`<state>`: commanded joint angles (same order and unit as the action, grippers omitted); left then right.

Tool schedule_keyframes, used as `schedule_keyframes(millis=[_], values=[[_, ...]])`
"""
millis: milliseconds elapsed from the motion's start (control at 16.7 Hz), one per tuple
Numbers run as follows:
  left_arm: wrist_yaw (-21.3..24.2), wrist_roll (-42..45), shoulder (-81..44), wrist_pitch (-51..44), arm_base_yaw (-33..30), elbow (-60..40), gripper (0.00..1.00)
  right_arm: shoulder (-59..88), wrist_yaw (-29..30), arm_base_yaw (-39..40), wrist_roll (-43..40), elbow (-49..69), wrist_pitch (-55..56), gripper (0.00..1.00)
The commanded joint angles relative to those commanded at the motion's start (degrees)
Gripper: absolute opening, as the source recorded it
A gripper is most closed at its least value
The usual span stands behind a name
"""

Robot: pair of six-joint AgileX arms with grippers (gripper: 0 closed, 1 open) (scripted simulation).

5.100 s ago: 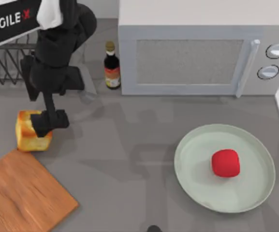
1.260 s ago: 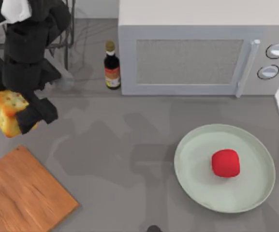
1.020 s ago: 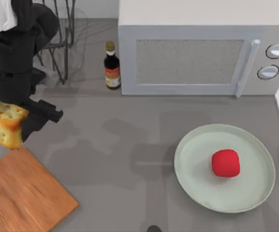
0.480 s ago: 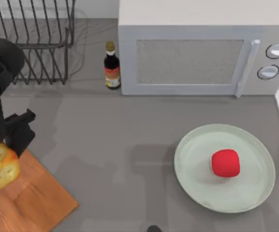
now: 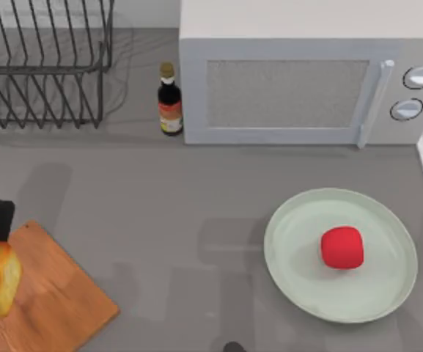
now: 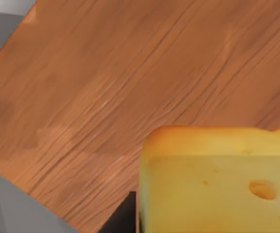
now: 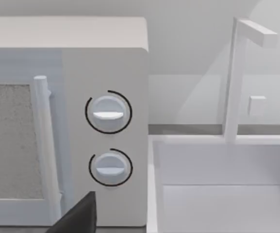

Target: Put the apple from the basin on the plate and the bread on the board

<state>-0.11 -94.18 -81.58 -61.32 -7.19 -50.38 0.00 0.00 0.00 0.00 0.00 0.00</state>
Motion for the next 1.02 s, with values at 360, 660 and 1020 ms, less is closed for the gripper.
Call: schedule_keyframes(millis=[360, 660, 1020], values=[[0.5, -2.6, 1.6, 1.1, 0.4, 1.3, 0.0, 0.0, 0.0, 0.0, 0.0, 0.0, 0.0, 1.0], [0.4, -2.4, 0.3, 4.2, 0.2, 3.3, 0.0, 0.0, 0.0, 0.0, 0.0, 0.0, 0.0, 1.0], [0.4, -2.4, -1.7, 10.9, 0.2, 7.2, 0.0, 0.0, 0.0, 0.0, 0.0, 0.0, 0.0, 1.0]])
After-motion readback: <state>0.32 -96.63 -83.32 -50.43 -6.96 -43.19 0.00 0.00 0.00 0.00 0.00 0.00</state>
